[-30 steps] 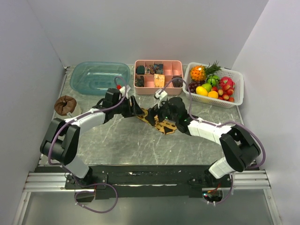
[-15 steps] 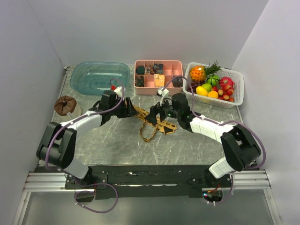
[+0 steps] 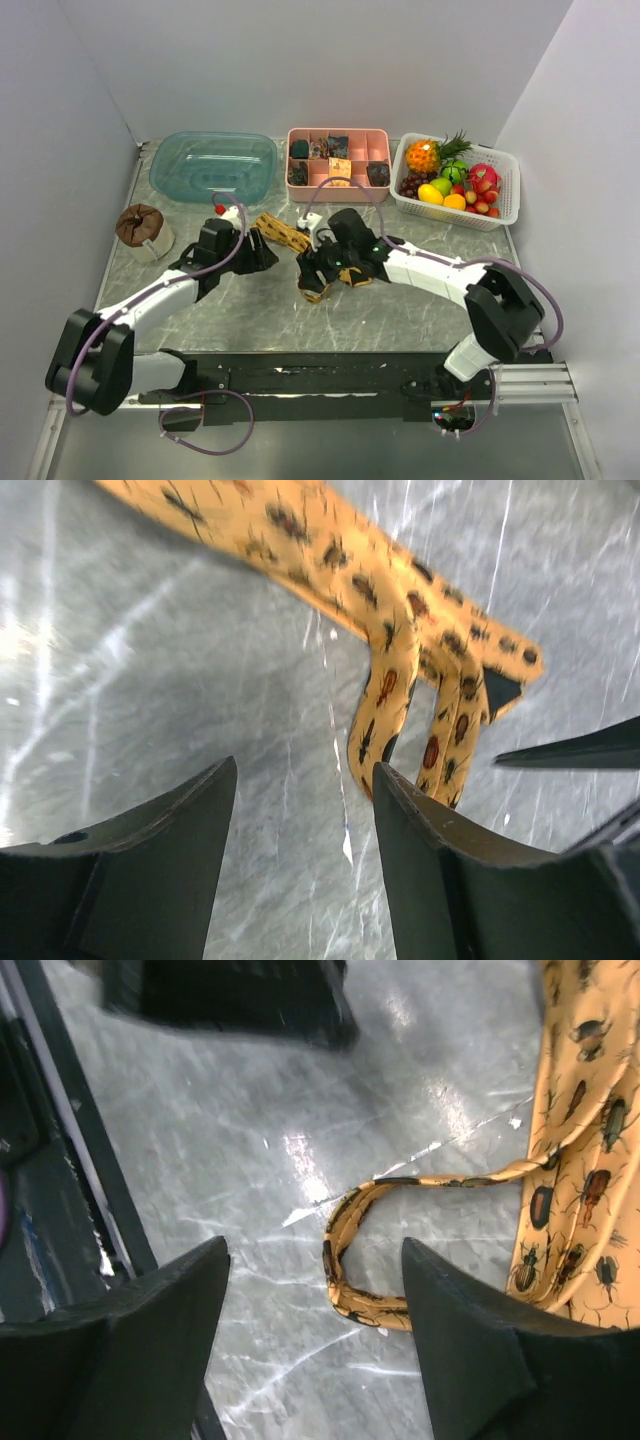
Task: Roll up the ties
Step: Flatten out the tie at the center of the board.
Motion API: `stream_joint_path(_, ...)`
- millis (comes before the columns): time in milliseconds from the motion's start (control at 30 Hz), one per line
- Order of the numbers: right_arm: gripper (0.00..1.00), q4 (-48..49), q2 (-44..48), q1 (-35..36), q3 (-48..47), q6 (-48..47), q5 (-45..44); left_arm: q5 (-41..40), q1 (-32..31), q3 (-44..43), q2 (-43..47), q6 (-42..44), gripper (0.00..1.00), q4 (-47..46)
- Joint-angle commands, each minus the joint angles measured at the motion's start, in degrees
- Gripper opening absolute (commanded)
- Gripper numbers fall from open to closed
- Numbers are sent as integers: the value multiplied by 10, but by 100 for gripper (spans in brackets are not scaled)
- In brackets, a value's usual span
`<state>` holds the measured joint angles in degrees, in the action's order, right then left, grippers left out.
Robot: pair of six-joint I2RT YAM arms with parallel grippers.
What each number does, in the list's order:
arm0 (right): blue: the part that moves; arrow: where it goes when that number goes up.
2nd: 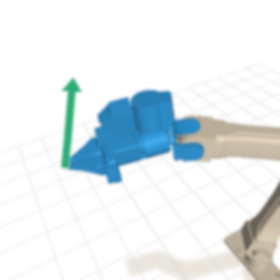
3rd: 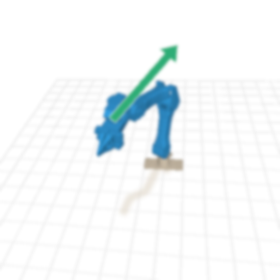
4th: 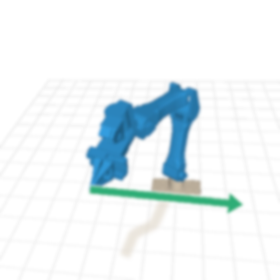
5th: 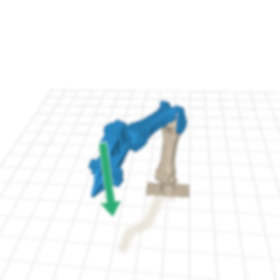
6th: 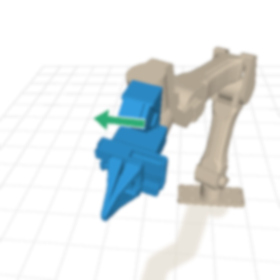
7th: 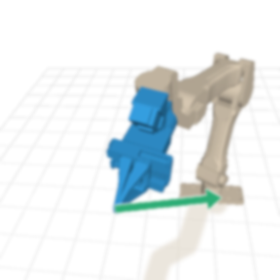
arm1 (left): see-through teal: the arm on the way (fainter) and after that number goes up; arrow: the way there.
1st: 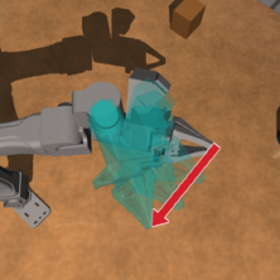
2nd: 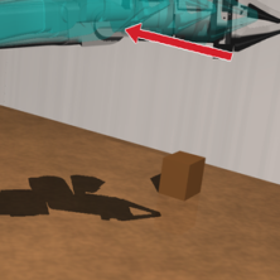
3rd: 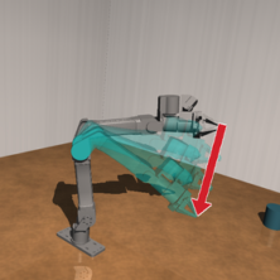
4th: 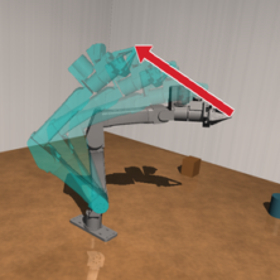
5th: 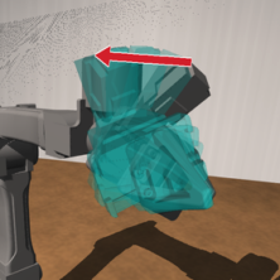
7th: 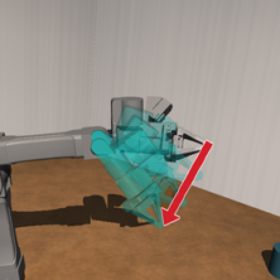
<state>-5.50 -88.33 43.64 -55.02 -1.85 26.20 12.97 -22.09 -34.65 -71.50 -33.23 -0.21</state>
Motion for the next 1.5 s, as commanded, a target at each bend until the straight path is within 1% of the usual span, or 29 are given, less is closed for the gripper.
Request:
stream_joint_path(0,71,-115,-47,14,-58,-39,-39,-44,-1,-5,40,-9,63,21)
stream_joint_path(33,69,-127,-56,20,-65,-41,-47,-50,-1,-8,43,-9,63,22)
stream_joint_path(100,68,-146,-78,25,-78,-44,-51,-53,-1,-11,51,-11,63,28)
stream_joint_path(300,62,-153,-120,43,-84,-47,-48,-60,-1,-17,75,-17,63,37)
stream_joint_path(400,51,-147,-135,48,-85,-47,-19,-66,-1,-21,88,-15,63,42)
stream_joint_path(433,37,-143,-136,49,-84,-45,-18,-66,-1,-22,94,-14,63,45)
stream_joint_path(500,23,-137,-134,49,-83,-41,-9,-60,-1,-22,100,-10,63,44)
stream_joint_path(533,14,-127,-127,50,-81,-39,-9,-59,-1,-21,108,-7,63,42)
stream_joint_path(567,10,-123,-122,49,-82,-36,-4,-59,-1,-19,110,-5,63,41)
stream_joint_path(667,4,-117,-104,44,-97,-25,-2,-49,-1,-11,128,5,63,28)
stream_joint_path(767,4,-108,-84,23,-119,15,23,-30,-5,-1,150,15,62,9)
stream_joint_path(800,4,-102,-79,16,-123,18,49,-29,-8,5,157,17,62,6)
stream_joint_path(900,4,-74,-65,-22,-134,81,94,-25,-24,13,183,27,62,-17)
stream_joint_path(933,4,-67,-63,-32,-139,93,130,-26,-37,16,194,35,62,-23)
stream_joint_path(1000,3,-51,-63,-57,-144,133,153,-16,-56,24,206,51,62,-49)
stream_joint_path(1033,3,-44,-62,-65,-146,145,168,-17,-84,26,216,67,63,-55)
stream_joint_path(1100,2,-29,-59,-81,-143,176,183,-40,-117,23,219,85,63,-65)
stream_joint_path(1133,1,-25,-53,-84,-141,180,186,-47,-143,20,212,98,63,-62)
stream_joint_path(1267,1,-23,-46,-94,-139,202,198,-54,-189,-8,168,126,64,-58)
stream_joint_path(1333,1,-21,-43,-98,-135,206,203,-75,-218,-20,149,136,64,-59)
stream_joint_path(1433,1,-19,-40,-103,-131,214,218,-123,-242,-36,121,146,64,-54)
stream_joint_path(1467,1,-21,-39,-103,-130,213,218,-128,-248,-39,115,148,65,-50)
